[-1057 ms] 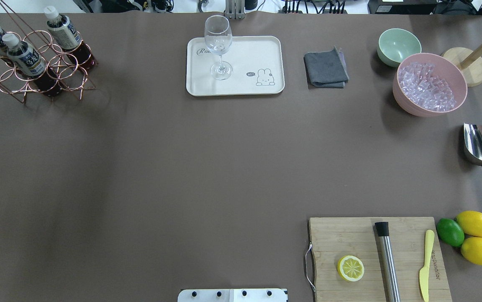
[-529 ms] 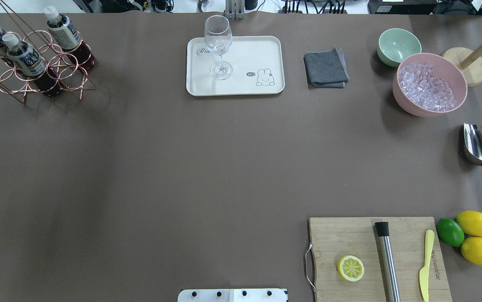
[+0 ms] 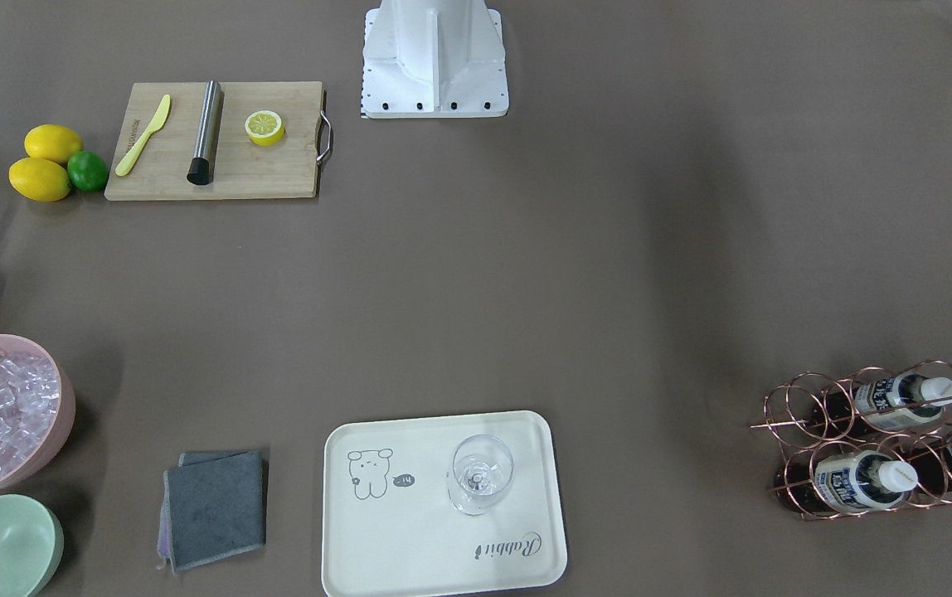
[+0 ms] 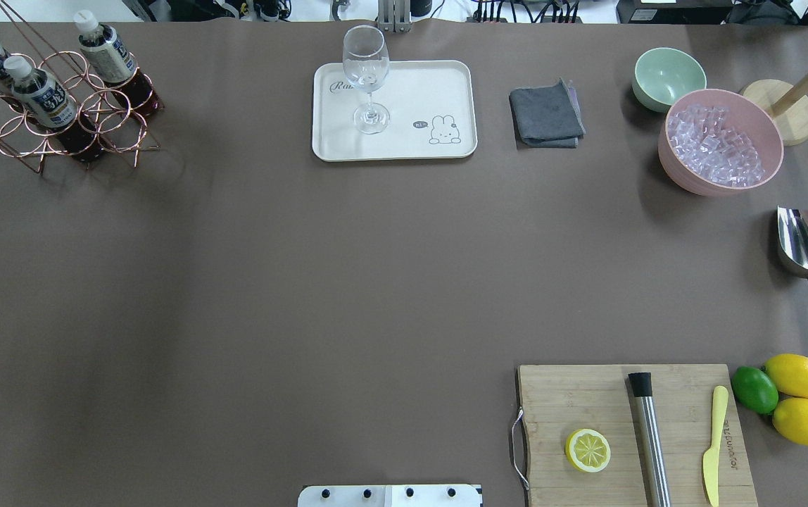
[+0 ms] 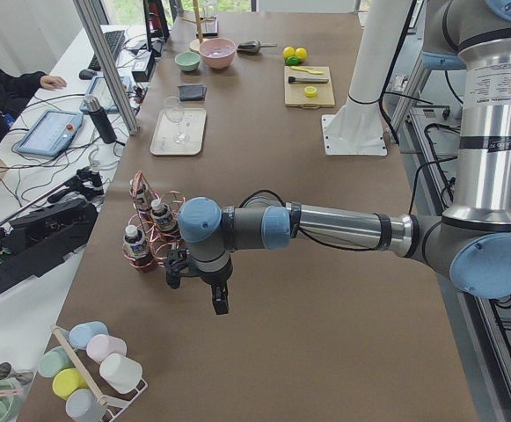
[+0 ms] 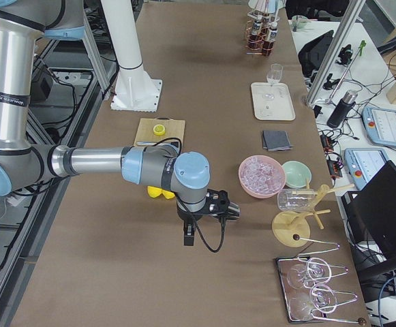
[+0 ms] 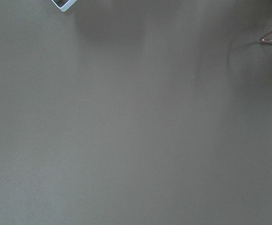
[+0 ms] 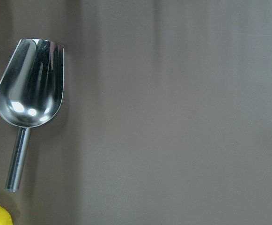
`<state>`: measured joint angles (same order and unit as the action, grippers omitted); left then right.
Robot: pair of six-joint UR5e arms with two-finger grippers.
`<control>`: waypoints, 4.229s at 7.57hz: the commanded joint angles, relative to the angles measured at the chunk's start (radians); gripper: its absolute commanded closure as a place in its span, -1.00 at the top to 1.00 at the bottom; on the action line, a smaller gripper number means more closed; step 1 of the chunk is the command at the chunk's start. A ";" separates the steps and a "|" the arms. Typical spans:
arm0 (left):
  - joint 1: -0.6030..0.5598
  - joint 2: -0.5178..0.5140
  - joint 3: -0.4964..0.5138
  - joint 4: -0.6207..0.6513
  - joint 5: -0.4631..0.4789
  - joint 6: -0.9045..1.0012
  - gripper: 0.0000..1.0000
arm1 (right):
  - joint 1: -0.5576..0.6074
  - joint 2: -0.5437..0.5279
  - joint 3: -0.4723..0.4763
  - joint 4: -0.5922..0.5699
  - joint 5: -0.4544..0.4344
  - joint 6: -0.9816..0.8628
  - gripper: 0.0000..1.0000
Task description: Take tea from basket to plate
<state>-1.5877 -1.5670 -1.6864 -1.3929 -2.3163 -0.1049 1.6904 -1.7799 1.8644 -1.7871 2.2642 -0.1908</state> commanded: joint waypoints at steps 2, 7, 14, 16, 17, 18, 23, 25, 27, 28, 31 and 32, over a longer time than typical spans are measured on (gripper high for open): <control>0.000 0.001 0.000 0.002 0.000 0.001 0.98 | 0.000 -0.001 -0.001 0.000 0.000 -0.001 1.00; 0.000 0.001 0.000 0.002 0.000 0.001 0.97 | 0.000 -0.003 -0.002 0.000 0.000 -0.001 1.00; 0.000 -0.005 -0.001 0.000 0.002 0.001 0.97 | 0.000 -0.006 -0.001 0.000 0.000 -0.001 1.00; 0.000 -0.001 0.002 0.003 0.011 0.001 0.98 | -0.001 -0.007 -0.002 0.000 0.000 -0.001 1.00; 0.000 -0.007 0.001 0.002 0.009 0.001 0.97 | -0.001 -0.006 -0.001 0.000 0.000 -0.001 1.00; 0.000 -0.013 -0.009 0.002 0.011 0.001 0.97 | 0.000 -0.009 -0.002 0.000 0.000 -0.001 1.00; 0.002 -0.087 0.004 -0.046 0.014 0.351 0.97 | 0.000 -0.007 -0.002 0.000 0.000 -0.001 1.00; 0.030 -0.137 0.008 -0.046 0.015 0.468 0.97 | 0.000 -0.009 -0.007 0.000 0.000 -0.001 1.00; 0.094 -0.236 0.059 -0.043 0.015 0.681 0.97 | 0.000 -0.009 -0.007 0.000 0.000 -0.001 1.00; 0.091 -0.260 0.068 -0.044 0.014 0.799 0.97 | 0.000 -0.009 -0.007 0.000 0.000 -0.001 1.00; 0.098 -0.483 0.220 0.016 0.083 1.092 0.97 | 0.000 -0.009 -0.010 0.000 0.000 -0.001 1.00; 0.097 -0.545 0.264 0.040 0.083 1.131 0.97 | 0.002 -0.009 -0.010 0.000 0.000 -0.001 1.00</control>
<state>-1.4912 -1.9810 -1.5193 -1.4001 -2.2429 0.9040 1.6905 -1.7884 1.8555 -1.7871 2.2642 -0.1915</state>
